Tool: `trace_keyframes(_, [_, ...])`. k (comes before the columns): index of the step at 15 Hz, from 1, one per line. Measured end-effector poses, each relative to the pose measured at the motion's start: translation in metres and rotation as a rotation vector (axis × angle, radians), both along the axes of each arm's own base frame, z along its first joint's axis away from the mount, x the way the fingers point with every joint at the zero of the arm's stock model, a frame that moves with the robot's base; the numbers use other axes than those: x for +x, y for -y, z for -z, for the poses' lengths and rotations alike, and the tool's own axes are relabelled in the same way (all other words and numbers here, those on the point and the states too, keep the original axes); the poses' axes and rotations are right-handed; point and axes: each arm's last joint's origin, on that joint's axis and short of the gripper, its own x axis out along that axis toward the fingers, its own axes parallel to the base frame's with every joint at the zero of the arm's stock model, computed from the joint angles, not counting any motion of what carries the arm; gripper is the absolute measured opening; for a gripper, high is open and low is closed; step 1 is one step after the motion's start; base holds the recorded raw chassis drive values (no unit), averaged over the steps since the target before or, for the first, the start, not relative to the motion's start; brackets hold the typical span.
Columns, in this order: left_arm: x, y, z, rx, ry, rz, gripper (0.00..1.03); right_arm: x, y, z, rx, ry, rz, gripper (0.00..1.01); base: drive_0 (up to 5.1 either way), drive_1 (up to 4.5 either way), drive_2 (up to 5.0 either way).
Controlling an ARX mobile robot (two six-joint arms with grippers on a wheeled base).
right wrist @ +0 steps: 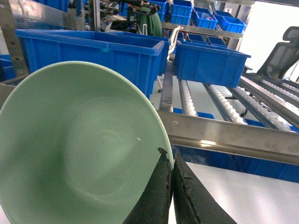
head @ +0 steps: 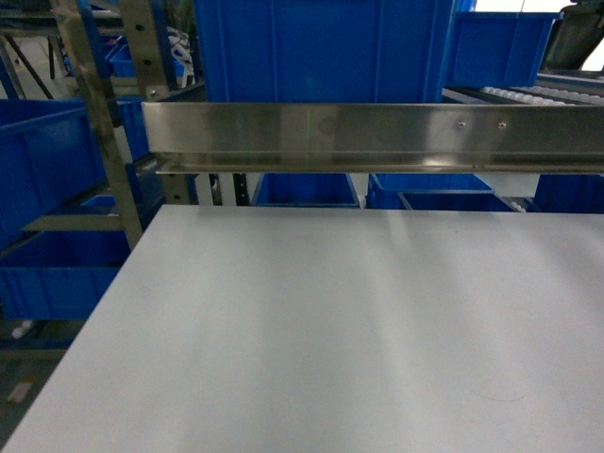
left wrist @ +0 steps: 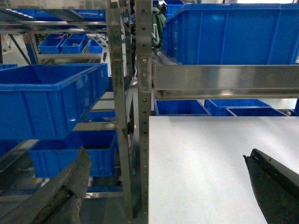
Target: Place green bowl on second shelf with right arm
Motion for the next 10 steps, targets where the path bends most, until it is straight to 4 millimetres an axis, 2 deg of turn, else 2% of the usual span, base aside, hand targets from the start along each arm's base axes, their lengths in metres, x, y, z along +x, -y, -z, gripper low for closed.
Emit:
trace_keyframes(4, [0.0, 0.0, -0.0003, 0.0, 0.003, 0.001, 0.98, -0.0003, 0.0, -0.0003, 0.0, 0.002, 0.0, 0.02, -4.9, 1.52, 3.3])
trace_keyframes(10, [0.0, 0.0, 0.0, 0.0, 0.0, 0.0, 0.98, -0.0002, 0.0, -0.0001, 0.0, 0.002, 0.0, 0.02, -5.0, 2.46, 2.5])
